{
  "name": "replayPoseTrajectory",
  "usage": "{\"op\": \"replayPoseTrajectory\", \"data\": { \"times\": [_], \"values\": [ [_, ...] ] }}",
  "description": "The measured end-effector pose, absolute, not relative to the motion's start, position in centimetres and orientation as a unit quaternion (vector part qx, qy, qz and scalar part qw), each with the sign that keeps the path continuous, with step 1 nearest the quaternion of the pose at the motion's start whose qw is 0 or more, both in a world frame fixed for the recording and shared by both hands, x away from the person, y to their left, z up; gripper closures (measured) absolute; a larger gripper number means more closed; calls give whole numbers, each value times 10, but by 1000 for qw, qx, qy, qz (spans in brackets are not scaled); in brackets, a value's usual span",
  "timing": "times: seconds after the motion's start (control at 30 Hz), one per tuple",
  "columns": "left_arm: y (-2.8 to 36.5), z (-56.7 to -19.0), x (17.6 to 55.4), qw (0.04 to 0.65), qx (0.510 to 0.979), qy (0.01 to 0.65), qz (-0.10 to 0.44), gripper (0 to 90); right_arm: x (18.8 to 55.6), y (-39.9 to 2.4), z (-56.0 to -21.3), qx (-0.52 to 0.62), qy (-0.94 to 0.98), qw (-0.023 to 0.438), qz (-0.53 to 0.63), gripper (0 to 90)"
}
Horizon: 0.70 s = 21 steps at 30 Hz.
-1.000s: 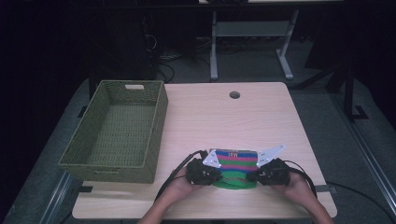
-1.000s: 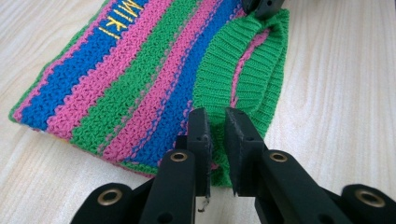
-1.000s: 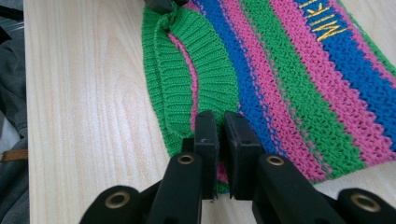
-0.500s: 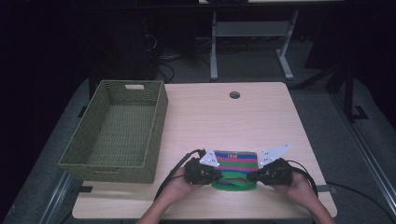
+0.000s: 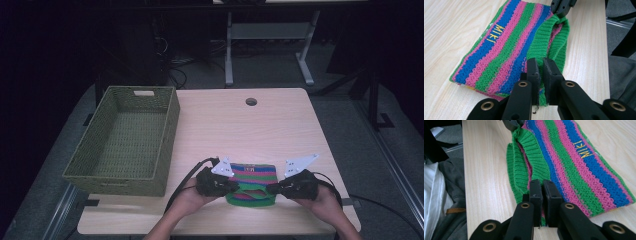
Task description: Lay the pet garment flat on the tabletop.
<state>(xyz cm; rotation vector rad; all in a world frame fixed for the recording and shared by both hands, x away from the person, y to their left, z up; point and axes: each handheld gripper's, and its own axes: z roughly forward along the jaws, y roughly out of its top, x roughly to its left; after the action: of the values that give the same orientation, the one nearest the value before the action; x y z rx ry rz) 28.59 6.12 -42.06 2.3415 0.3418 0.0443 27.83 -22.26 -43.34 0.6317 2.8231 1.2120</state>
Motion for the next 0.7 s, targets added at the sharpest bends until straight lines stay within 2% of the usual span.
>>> {"op": "replayPoseTrajectory", "data": {
  "times": [0.7],
  "values": [
    [72, -405, 296, 408, 901, 148, 16, 837, 287, -223, -406, 197, 892, 6, 407, 857]
  ]
}}
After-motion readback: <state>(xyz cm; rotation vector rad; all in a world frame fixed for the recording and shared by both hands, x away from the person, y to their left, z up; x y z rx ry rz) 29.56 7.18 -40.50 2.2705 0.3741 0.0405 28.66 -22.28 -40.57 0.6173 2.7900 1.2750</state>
